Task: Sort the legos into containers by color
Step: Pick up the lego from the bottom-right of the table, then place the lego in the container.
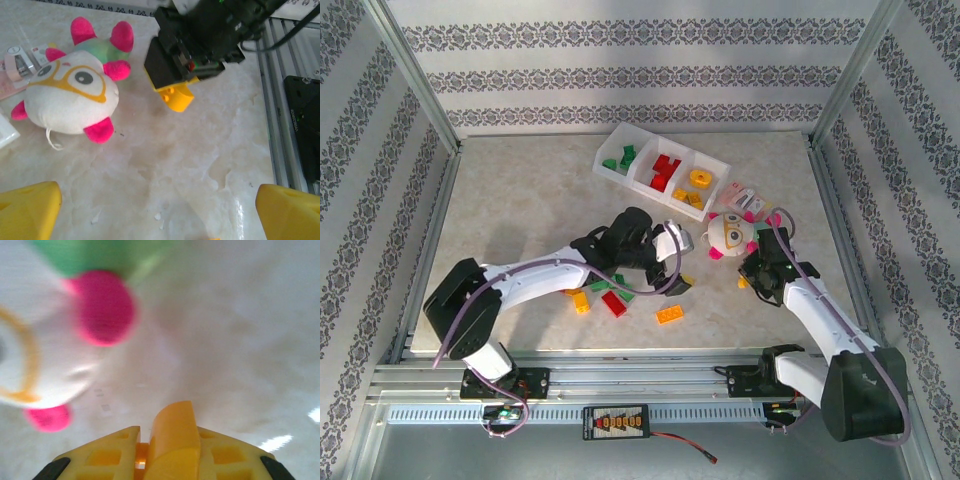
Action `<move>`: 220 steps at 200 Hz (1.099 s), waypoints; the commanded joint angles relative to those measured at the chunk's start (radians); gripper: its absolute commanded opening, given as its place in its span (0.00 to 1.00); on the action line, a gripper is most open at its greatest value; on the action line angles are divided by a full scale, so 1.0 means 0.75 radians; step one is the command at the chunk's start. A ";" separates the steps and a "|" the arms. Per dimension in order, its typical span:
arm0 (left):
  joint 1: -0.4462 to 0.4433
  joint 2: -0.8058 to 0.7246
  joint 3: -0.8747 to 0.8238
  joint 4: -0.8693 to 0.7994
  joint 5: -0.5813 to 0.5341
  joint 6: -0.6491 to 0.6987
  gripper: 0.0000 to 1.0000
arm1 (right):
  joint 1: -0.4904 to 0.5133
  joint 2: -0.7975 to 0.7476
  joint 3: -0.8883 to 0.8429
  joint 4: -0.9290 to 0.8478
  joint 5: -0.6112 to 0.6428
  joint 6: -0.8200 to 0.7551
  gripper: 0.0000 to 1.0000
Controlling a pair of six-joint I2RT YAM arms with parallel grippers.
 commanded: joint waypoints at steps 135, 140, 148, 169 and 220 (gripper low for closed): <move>-0.013 -0.428 -0.494 0.309 -0.442 -0.341 0.99 | 0.122 0.935 0.940 0.491 -0.043 -0.624 0.06; -0.013 -0.430 -0.499 0.318 -0.455 -0.344 0.99 | 0.123 0.971 0.967 0.490 -0.047 -0.626 0.07; -0.014 -0.431 -0.509 0.335 -0.472 -0.352 0.99 | 0.122 1.022 1.014 0.491 -0.049 -0.628 0.07; -0.014 -0.439 -0.535 0.387 -0.510 -0.369 0.99 | 0.122 1.141 1.109 0.479 -0.046 -0.639 0.09; -0.013 -0.447 -0.541 0.398 -0.566 -0.380 0.99 | 0.120 1.249 1.212 0.441 0.014 -0.676 0.30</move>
